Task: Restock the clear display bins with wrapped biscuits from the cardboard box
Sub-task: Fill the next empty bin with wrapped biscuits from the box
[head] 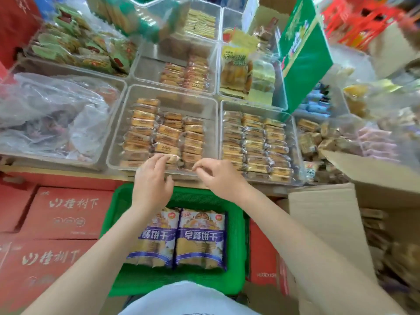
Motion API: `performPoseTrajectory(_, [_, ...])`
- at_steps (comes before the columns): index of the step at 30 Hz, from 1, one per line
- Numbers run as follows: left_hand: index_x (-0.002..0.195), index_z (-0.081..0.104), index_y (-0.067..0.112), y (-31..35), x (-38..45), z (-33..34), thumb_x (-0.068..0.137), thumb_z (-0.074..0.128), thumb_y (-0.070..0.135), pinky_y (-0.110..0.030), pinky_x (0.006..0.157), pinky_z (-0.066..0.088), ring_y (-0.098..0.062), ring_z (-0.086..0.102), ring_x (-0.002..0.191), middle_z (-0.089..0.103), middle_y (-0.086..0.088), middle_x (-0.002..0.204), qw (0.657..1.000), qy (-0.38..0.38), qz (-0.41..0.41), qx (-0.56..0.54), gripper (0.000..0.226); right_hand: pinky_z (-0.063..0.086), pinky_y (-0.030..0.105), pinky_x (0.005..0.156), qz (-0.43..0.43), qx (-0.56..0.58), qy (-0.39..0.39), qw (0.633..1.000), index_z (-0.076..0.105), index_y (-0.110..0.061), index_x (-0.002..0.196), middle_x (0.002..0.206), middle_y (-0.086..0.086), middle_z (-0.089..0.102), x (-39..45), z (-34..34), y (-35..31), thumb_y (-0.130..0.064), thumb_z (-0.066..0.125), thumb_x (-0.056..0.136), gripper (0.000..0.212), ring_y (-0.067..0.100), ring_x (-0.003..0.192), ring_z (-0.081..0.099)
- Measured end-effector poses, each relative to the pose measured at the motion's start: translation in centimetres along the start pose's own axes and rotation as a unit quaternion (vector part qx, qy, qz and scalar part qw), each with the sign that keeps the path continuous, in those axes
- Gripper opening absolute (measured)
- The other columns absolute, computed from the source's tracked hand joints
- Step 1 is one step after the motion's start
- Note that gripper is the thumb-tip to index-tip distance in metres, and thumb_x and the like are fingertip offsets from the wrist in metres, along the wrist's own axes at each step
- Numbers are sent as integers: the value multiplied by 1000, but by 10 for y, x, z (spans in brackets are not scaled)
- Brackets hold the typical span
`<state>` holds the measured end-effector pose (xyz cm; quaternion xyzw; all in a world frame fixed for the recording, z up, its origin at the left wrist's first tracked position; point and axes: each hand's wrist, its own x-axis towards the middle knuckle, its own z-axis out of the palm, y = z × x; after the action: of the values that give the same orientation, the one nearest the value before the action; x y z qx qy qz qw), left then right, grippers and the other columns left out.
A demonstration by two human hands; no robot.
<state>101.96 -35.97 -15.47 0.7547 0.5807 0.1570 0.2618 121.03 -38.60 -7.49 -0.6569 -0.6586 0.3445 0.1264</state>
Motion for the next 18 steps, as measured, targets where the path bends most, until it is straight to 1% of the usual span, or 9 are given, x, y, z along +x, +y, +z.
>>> performPoseTrajectory(1, [143,51,10,28,-13,6,96,58,14,-44,112,38,-26,48,133,56,-9,140,998,7,-2,-56,48,51,32,62,-1,8,36,999,69,-16,116,87,0,70,-22,-13,12,-21,48,104,24,12,66,62])
performPoseTrajectory(3, [130,61,14,88,-38,22,97,58,16,-42,100,50,-21,60,114,67,-3,122,988,-40,-15,-146,33,55,43,70,7,31,110,993,71,-18,110,86,0,71,-66,-41,37,-18,49,102,23,21,74,67])
performPoseTrajectory(6, [106,72,26,180,-82,53,97,60,18,-35,79,57,-10,67,86,73,7,100,964,-119,4,-239,17,55,48,67,15,76,218,973,71,-21,103,75,-5,68,-143,-84,80,-17,52,100,20,21,67,66])
performPoseTrajectory(8, [103,71,30,238,-117,78,96,61,20,-27,75,51,1,63,83,72,12,99,955,-143,40,-257,16,56,42,68,28,90,280,955,71,-18,99,71,-9,66,-200,-113,116,-13,53,99,18,10,62,64])
performPoseTrajectory(10, [118,65,29,287,-152,108,95,64,28,-28,82,52,1,60,98,66,11,114,945,-158,58,-282,23,56,39,68,48,83,318,943,72,-15,96,69,-9,66,-254,-137,156,-12,53,98,19,6,61,61])
performPoseTrajectory(12, [141,47,34,326,-183,137,88,65,51,-31,100,48,-4,50,123,51,11,137,934,-191,38,-299,60,56,40,71,94,68,304,946,72,-16,96,72,-7,67,-301,-154,199,-15,51,99,21,8,64,62])
performPoseTrajectory(14, [154,23,39,355,-203,162,79,65,66,-39,115,35,-9,30,144,30,17,154,932,-211,9,-294,90,57,42,75,152,43,242,957,71,-20,99,79,-5,69,-337,-166,240,-19,48,101,23,14,71,65])
performPoseTrajectory(16, [157,11,40,372,-212,183,80,72,59,-45,122,26,-12,19,151,17,16,163,936,-196,-11,-293,100,56,46,79,183,23,163,969,70,-24,100,86,-2,70,-357,-172,272,-24,48,102,22,20,78,66])
performPoseTrajectory(18, [156,14,44,378,-214,194,77,74,42,-50,120,31,-15,26,149,25,11,162,931,-173,-56,-317,99,56,44,84,192,-8,79,978,70,-24,106,98,-2,70,-364,-173,292,-30,50,102,21,19,89,65])
